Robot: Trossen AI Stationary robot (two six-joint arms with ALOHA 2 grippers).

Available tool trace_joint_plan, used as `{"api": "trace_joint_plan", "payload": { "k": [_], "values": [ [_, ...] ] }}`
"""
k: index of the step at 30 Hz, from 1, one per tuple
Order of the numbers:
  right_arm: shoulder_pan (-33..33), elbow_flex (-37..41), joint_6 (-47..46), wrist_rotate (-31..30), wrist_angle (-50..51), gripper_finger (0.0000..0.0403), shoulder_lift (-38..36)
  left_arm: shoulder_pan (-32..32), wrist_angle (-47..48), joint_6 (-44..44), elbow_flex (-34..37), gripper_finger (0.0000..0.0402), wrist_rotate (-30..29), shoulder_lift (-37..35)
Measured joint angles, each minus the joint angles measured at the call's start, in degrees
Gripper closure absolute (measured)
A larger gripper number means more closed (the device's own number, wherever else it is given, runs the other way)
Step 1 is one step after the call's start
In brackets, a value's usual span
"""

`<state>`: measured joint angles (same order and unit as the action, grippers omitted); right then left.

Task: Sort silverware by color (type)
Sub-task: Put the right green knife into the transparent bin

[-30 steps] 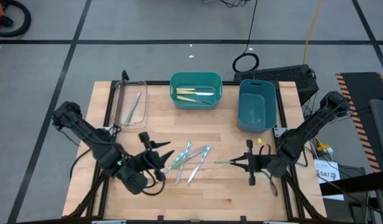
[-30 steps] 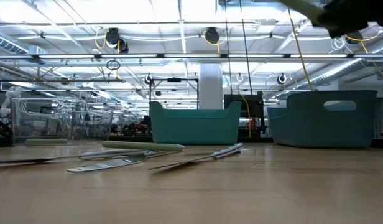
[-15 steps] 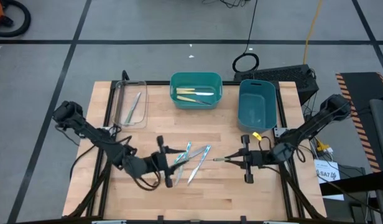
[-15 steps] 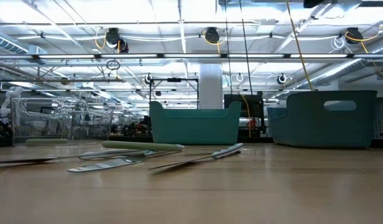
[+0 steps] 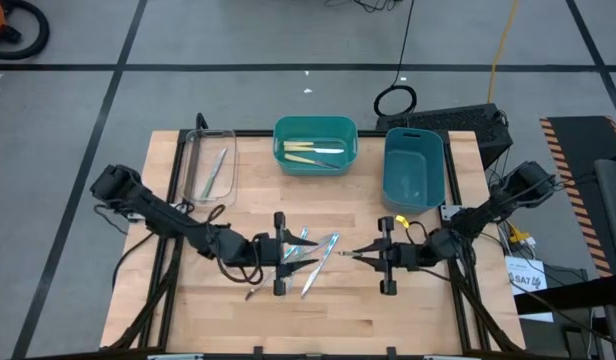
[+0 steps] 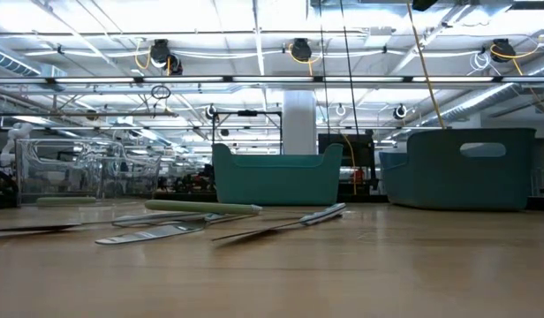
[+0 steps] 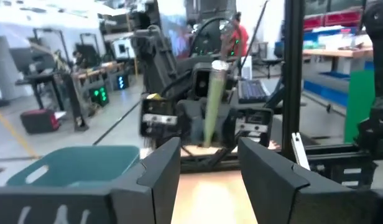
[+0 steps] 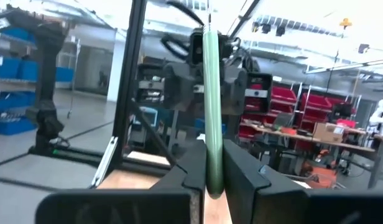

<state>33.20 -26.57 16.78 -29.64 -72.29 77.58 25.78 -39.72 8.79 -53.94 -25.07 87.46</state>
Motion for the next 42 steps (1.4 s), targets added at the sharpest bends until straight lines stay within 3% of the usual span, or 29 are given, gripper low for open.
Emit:
{"api": "trace_joint_plan", "payload": {
  "k": [7,19,33,37,42],
  "values": [
    [-2.1,-0.9,-0.5,2.0,-6.8,0.0377,6.4,-0.8,-11.7,3.4,-1.5,0.0232,0.6,6.8],
    [-3.2,-3.2,-0.9,2.9,-7.6,0.0377,9.8,-2.7,-13.0,2.7,-6.8,0.0236,0.9,13.2],
    [-3.2,-3.2,0.4,2.9,-7.6,0.0376,9.8,-2.7,-12.8,4.2,-7.0,0.0366,3.0,13.5],
    [-3.2,-3.2,0.4,1.8,-6.9,0.034,9.8,-2.8,-11.8,4.2,-7.0,0.0366,2.9,13.4],
    [-3.2,-3.2,-0.9,-6.0,-5.8,0.0281,9.7,-3.2,-4.6,3.5,-7.0,0.0366,1.3,9.9]
  ]
}}
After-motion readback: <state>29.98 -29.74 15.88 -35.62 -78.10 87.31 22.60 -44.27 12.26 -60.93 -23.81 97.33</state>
